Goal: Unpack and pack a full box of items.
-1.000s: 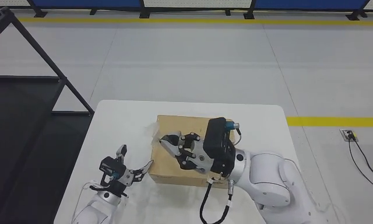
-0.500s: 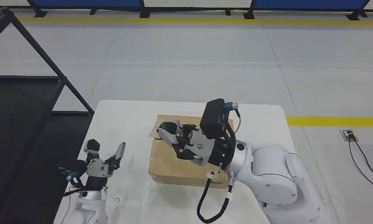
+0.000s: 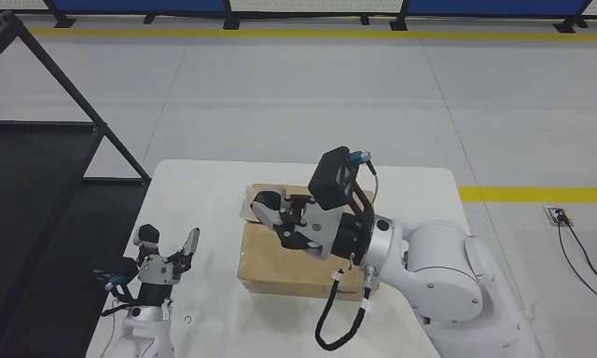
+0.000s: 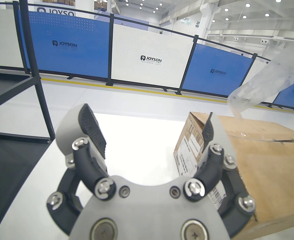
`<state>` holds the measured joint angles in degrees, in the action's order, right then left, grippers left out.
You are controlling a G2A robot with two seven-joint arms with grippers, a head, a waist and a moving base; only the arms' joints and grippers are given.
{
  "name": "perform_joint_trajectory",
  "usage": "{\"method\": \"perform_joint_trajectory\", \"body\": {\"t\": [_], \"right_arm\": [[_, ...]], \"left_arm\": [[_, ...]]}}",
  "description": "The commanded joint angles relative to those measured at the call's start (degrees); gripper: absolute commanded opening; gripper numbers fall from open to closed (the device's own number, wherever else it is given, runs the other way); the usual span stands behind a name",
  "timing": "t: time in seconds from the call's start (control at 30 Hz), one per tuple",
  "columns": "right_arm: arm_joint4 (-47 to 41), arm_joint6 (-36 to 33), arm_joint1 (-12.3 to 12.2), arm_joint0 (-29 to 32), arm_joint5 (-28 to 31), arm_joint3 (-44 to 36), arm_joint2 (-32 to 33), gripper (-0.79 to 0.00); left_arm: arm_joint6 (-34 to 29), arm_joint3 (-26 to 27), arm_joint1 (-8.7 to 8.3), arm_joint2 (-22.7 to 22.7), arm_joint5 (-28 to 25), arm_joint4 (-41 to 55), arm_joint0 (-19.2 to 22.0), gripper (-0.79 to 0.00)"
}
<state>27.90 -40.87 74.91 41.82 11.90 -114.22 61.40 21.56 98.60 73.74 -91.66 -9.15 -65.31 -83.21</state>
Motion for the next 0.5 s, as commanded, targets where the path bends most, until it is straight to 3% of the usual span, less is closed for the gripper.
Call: {"method": "perform_joint_trajectory", "body": {"t": [0.0, 0.47], "right_arm": [[0.1, 2.1, 0.1, 1.0, -1.6, -0.4, -0.1, -0.785], [-11.1, 8.3, 1.5, 1.3, -14.3, 0.9, -1.0, -0.785]], "left_arm": [[-0.8, 0.5, 0.02, 0.1, 0.0, 0.4, 0.1, 0.0], [0.0, 0.8, 0.58, 0.1, 4.7, 4.1, 1.4, 0.0]]}}
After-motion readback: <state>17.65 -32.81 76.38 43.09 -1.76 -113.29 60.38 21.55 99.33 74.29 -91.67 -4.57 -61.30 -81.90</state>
